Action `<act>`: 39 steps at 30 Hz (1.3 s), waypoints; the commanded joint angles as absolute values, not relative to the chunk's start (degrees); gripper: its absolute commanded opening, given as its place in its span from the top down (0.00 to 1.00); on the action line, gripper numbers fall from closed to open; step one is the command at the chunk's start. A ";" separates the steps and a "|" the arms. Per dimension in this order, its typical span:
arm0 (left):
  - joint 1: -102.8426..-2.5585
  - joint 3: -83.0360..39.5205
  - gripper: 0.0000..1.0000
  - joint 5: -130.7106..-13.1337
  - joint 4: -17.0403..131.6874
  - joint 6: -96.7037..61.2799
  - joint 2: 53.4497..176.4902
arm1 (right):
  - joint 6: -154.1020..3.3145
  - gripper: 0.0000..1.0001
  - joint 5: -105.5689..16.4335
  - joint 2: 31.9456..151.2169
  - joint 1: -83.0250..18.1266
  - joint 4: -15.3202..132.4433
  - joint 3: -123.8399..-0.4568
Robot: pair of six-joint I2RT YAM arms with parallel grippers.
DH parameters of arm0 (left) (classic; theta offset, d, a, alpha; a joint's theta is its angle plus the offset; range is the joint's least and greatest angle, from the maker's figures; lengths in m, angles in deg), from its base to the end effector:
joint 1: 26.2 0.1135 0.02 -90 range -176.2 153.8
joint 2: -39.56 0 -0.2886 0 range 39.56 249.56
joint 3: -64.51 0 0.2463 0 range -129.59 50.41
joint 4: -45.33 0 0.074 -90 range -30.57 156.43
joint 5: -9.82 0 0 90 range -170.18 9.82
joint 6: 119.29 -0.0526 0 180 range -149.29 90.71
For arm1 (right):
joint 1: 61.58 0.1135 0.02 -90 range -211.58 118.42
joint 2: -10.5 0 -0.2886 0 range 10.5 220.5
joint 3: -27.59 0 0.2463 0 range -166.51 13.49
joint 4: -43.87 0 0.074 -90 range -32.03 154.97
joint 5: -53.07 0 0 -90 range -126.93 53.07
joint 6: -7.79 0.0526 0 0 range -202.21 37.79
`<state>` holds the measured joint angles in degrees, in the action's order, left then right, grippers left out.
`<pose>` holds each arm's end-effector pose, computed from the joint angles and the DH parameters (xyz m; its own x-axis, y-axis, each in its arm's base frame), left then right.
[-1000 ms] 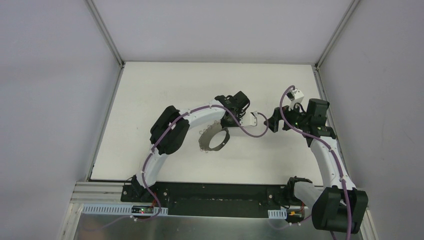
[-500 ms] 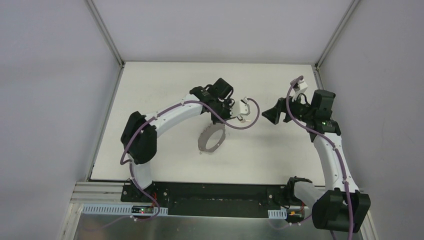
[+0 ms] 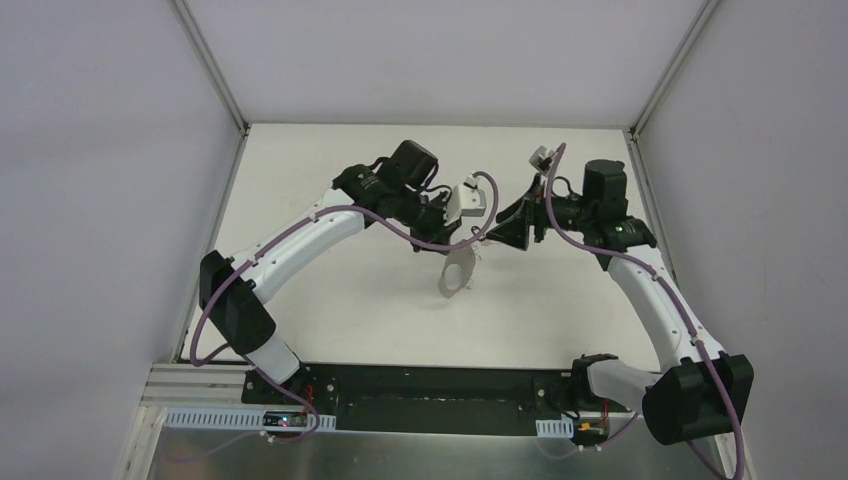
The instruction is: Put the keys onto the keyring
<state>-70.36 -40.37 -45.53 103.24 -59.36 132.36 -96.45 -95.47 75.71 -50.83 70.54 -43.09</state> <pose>0.2350 -0.2699 0.3692 -0.0158 0.5899 -0.8074 0.9998 0.0215 -0.0038 0.2262 0.0886 0.3623 -0.1282 -0.1550 -0.9796 -0.9391 0.3366 0.0697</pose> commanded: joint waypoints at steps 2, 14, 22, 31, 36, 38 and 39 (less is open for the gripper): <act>-70.05 -41.87 1.00 -38.57 104.41 -52.91 129.92 | -101.59 0.39 -97.52 77.50 -44.34 71.57 -46.53; -70.06 -40.91 1.00 -33.82 99.89 -44.23 128.88 | -107.83 0.62 -96.60 78.14 -37.13 75.81 -46.65; -70.06 -39.83 1.00 -33.27 97.82 -42.13 128.25 | -108.04 0.66 -98.04 78.18 -36.11 75.22 -45.55; -70.06 -38.77 1.00 -32.22 96.65 -41.99 127.86 | -108.18 0.67 -97.89 78.24 -36.09 74.68 -44.33; -70.05 -38.62 1.00 -32.37 96.22 -41.79 127.87 | -107.58 0.67 -99.47 78.66 -36.06 74.33 -44.17; -70.04 -38.68 1.00 -32.69 96.08 -41.72 128.02 | -107.12 0.69 -100.24 78.87 -36.04 73.99 -44.10; -70.06 -38.79 1.00 -32.72 96.00 -41.71 128.14 | -106.90 0.70 -100.57 78.95 -35.98 73.83 -44.09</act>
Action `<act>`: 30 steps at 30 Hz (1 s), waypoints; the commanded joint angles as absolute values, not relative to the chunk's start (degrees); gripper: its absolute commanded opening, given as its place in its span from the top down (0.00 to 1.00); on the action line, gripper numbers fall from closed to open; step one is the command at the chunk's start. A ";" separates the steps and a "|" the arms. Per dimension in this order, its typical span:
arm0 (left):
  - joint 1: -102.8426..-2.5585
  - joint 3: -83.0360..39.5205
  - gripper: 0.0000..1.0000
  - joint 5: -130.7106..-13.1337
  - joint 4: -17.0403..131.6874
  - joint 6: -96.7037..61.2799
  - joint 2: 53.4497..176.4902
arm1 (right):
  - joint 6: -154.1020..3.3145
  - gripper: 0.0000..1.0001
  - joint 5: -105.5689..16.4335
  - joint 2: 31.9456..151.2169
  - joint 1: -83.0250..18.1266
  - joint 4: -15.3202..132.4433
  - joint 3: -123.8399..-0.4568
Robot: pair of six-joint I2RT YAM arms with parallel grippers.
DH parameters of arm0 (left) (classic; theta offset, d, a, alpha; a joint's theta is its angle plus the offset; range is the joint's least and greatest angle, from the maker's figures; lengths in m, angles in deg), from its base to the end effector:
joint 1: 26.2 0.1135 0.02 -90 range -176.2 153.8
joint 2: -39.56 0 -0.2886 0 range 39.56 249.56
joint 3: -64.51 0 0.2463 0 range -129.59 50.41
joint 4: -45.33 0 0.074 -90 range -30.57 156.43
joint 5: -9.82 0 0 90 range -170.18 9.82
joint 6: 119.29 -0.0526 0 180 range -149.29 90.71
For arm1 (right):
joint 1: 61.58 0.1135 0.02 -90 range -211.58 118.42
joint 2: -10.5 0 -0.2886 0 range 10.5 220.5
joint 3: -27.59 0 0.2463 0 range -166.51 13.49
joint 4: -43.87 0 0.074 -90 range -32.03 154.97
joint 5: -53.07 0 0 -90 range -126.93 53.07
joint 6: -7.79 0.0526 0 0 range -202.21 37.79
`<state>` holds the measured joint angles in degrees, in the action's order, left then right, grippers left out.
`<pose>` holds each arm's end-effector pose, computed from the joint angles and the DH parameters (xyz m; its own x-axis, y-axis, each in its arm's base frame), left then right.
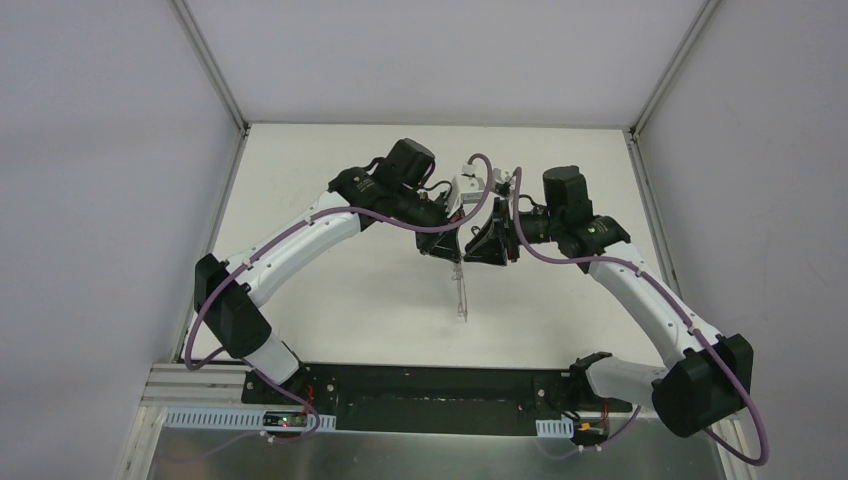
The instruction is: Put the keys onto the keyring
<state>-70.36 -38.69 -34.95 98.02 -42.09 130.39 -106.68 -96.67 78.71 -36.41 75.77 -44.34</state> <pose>0.2247 -0.2702 0.3830 -0.2579 0.4680 -0.8453 0.9600 0.0251 -0.2790 0.2044 0.1463 0.3500 -0.0148 -0.2376 -0.9713 -0.9993 0.0372 0.0061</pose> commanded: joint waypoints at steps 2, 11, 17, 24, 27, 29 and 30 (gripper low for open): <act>-69.97 -38.86 1.00 -32.80 95.91 -41.69 128.32 | -106.61 0.71 -100.91 79.14 -35.86 73.51 -43.85; -69.97 -39.00 1.00 -32.49 95.51 -41.52 128.86 | -104.51 0.89 -101.69 79.67 -35.68 71.34 -43.23; -69.14 -38.63 1.00 -31.74 94.69 -40.90 128.56 | -101.46 1.00 -100.45 79.24 -35.88 68.17 -43.24; -64.44 -35.99 0.80 -25.98 87.42 -33.56 126.15 | -91.14 1.00 -101.96 79.55 -37.57 60.46 -43.51; -63.29 -33.92 0.72 -23.57 83.37 -30.58 125.09 | -89.57 1.00 -101.75 80.13 -37.99 59.54 -44.32; -62.92 -32.80 0.70 -22.68 81.12 -29.76 124.72 | -87.98 1.00 -101.74 80.73 -38.13 58.45 -44.75; -62.79 -32.40 0.69 -22.36 80.46 -29.61 124.61 | -86.91 1.00 -102.05 80.98 -38.26 58.26 -44.85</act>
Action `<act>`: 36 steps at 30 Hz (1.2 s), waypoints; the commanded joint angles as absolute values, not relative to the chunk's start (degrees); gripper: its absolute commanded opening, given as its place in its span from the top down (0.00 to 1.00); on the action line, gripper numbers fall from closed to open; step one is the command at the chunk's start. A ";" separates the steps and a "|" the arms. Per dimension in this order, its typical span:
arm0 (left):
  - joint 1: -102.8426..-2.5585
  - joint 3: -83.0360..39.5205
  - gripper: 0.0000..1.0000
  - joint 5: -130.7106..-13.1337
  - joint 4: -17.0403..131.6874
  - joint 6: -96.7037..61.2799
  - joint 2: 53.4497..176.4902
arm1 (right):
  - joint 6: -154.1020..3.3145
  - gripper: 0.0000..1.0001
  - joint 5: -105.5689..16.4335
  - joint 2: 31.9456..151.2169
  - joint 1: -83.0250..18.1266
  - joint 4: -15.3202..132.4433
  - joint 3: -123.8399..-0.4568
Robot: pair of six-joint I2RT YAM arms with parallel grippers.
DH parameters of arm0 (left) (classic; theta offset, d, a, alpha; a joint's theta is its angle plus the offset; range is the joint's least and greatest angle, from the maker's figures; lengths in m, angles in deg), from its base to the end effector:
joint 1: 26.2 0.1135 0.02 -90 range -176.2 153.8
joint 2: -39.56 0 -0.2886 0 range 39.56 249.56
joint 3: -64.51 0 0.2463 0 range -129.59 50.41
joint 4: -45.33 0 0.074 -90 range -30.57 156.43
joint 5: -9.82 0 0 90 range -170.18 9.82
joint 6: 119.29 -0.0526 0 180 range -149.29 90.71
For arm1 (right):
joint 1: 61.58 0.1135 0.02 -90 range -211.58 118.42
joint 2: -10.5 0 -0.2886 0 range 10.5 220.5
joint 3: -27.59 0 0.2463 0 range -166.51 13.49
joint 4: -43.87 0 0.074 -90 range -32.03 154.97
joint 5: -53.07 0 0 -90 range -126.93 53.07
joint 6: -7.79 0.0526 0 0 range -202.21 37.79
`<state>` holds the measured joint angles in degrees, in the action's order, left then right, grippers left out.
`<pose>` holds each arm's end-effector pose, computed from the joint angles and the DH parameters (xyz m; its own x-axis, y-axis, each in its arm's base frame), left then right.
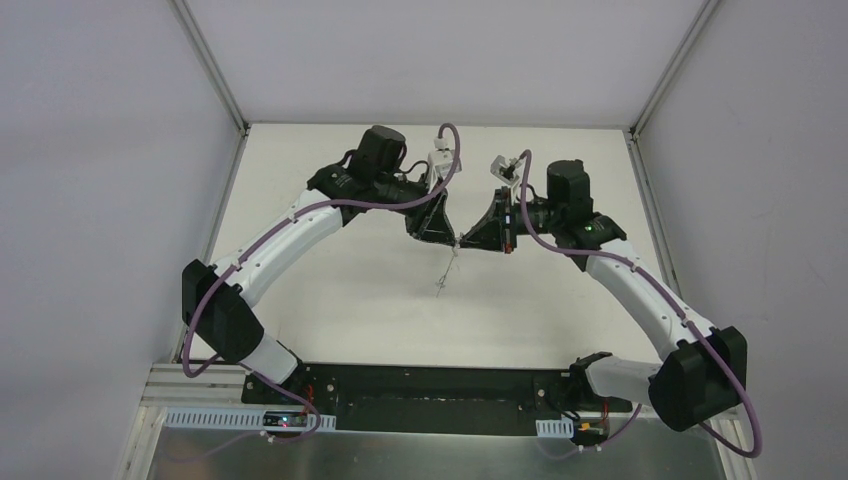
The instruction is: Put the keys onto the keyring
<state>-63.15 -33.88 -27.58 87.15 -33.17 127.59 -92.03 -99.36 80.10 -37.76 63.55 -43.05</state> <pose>0.2488 -0.2394 0.3909 -0.3548 0.3183 -0.8791 0.9328 0.0566 -0.3559 0.2180 0.1472 0.3570 -0.1252 -0.1415 -0.9820 -0.9912 0.0609 0.1176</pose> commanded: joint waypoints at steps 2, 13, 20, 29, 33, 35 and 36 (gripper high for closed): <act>-62.62 -31.36 0.68 -21.86 79.37 -29.50 124.32 | -85.20 1.00 -102.51 81.58 -38.50 55.94 -45.04; -61.81 -27.50 0.80 -20.33 76.30 -29.66 122.49 | -76.74 1.00 -104.76 83.14 -40.04 48.44 -43.90; -61.64 -27.79 0.93 -20.88 74.24 -27.07 122.94 | -74.80 1.00 -105.17 83.05 -40.35 44.77 -42.05; -61.62 -30.09 1.00 -20.90 73.72 -24.65 125.08 | -73.95 1.00 -105.61 83.19 -40.36 41.39 -39.77; -61.75 -33.25 1.00 -23.09 83.23 -32.10 125.08 | -80.32 0.86 -104.53 82.26 -40.43 45.77 -39.78; -62.10 -36.39 1.00 -26.88 92.23 -39.50 125.27 | -88.14 0.76 -102.78 81.46 -40.34 52.91 -41.37; -62.27 -37.85 1.00 -28.79 96.18 -42.19 125.46 | -91.35 0.68 -101.81 81.03 -40.31 55.32 -41.89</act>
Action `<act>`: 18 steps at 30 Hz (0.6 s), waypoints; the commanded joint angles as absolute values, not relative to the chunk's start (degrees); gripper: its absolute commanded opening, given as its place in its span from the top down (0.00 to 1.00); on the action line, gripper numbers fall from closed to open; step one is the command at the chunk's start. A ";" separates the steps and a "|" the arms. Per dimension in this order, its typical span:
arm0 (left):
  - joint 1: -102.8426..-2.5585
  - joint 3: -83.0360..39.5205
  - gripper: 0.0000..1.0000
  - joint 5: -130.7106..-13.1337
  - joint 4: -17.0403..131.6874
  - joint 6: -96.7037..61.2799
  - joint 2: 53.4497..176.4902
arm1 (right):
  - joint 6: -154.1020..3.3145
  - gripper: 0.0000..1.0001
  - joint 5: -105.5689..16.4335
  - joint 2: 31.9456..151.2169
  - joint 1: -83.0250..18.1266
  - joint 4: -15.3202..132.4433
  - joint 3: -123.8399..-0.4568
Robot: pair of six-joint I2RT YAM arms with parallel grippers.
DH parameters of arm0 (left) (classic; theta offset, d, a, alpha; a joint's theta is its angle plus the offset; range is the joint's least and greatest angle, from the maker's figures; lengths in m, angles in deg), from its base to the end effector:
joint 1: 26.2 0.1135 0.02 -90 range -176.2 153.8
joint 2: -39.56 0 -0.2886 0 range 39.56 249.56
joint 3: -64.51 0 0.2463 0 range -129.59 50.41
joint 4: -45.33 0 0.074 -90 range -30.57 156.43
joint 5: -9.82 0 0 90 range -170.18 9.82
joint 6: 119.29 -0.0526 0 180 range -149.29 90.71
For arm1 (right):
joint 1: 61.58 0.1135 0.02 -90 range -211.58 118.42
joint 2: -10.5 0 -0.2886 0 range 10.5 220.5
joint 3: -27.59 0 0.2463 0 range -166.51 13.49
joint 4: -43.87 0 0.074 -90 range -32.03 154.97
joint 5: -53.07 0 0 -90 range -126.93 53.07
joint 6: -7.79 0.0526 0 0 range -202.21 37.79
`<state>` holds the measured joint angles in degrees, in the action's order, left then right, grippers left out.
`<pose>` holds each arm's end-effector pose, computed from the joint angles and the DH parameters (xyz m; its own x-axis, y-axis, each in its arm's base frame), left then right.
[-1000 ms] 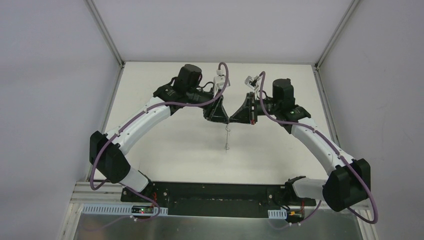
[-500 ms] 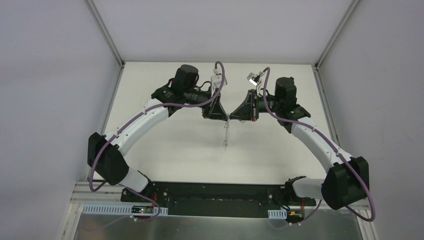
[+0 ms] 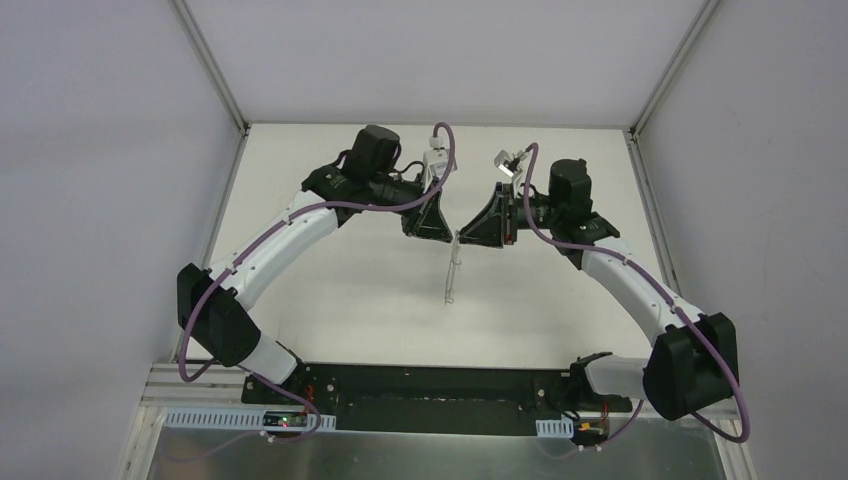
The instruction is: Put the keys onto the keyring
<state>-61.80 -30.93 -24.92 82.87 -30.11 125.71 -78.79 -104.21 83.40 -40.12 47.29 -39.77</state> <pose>0.2475 -0.2303 0.3920 -0.3716 0.2761 -0.8864 0.9257 0.0380 -0.3763 0.2367 0.1452 0.3509 -0.2037 -0.0553 -0.9775 -0.9789 0.0295 0.2023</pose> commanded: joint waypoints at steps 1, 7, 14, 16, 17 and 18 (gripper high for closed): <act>-62.44 -38.92 1.00 -30.47 99.33 -44.57 125.70 | -94.00 0.61 -101.23 80.59 -40.23 57.26 -42.23; -64.61 -43.73 1.00 -35.40 109.19 -49.45 128.23 | -100.56 0.47 -100.00 80.74 -38.32 63.52 -43.78; -66.80 -46.41 1.00 -36.58 111.13 -47.07 130.52 | -100.67 0.50 -100.23 81.66 -36.36 63.97 -44.93; -66.87 -46.53 1.00 -35.64 110.35 -45.51 130.92 | -100.75 0.51 -100.44 81.84 -36.03 63.90 -44.83; -66.89 -46.53 1.00 -34.89 109.99 -44.92 131.09 | -100.75 0.52 -100.47 81.86 -35.83 63.87 -44.73; -66.82 -46.41 1.00 -34.19 109.56 -44.35 131.14 | -100.75 0.52 -100.47 81.87 -35.67 63.75 -44.59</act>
<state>-66.71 -43.74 -36.35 109.56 -46.37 131.09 -98.57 -99.89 82.18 -36.47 63.90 -42.54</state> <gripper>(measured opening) 0.009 0.489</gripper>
